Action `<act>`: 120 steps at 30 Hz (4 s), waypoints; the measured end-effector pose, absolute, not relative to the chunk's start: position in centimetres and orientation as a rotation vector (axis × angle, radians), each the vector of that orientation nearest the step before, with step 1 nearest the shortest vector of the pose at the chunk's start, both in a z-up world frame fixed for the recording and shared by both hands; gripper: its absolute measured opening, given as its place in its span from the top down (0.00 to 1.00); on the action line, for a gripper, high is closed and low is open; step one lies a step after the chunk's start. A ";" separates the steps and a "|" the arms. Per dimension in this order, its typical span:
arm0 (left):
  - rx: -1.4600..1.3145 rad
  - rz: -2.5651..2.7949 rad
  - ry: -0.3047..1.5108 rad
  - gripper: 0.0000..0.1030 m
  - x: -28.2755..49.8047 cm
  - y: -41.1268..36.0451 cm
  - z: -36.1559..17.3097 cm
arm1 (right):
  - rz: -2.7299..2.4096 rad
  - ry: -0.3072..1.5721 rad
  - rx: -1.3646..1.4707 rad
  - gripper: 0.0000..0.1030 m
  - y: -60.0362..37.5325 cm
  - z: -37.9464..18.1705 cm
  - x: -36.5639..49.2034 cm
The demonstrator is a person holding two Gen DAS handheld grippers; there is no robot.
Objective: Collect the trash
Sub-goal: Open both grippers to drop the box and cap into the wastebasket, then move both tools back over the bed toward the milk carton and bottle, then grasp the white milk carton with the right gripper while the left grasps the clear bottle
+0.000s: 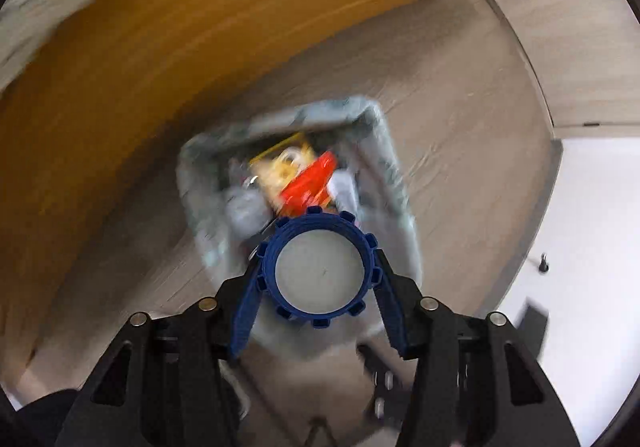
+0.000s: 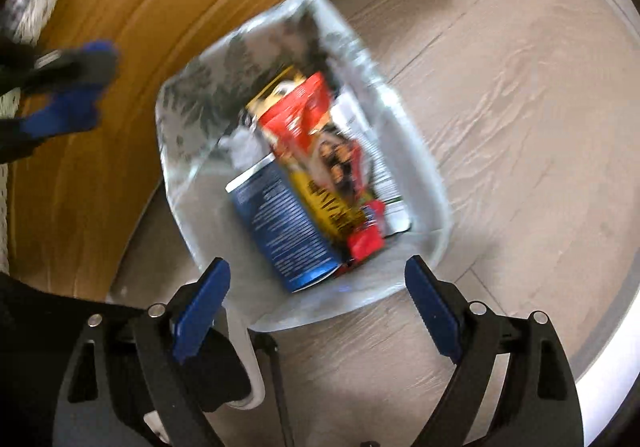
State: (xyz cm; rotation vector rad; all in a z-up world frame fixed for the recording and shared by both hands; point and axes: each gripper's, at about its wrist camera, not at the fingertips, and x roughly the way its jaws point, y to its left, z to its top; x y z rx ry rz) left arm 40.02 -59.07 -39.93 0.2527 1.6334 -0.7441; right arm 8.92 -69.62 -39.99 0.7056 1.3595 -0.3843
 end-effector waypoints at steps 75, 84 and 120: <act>-0.441 -0.100 0.877 0.08 63.9 -5.4 -16.4 | 0.101 0.787 0.943 0.17 -39.8 -15.4 54.6; -0.443 -0.076 0.918 0.08 65.7 -4.8 -17.9 | 0.101 0.845 0.896 0.30 -38.2 -14.4 58.6; -0.126 -0.485 0.855 0.10 64.5 -22.1 -14.9 | -0.333 0.759 0.030 0.35 -52.9 -9.3 40.5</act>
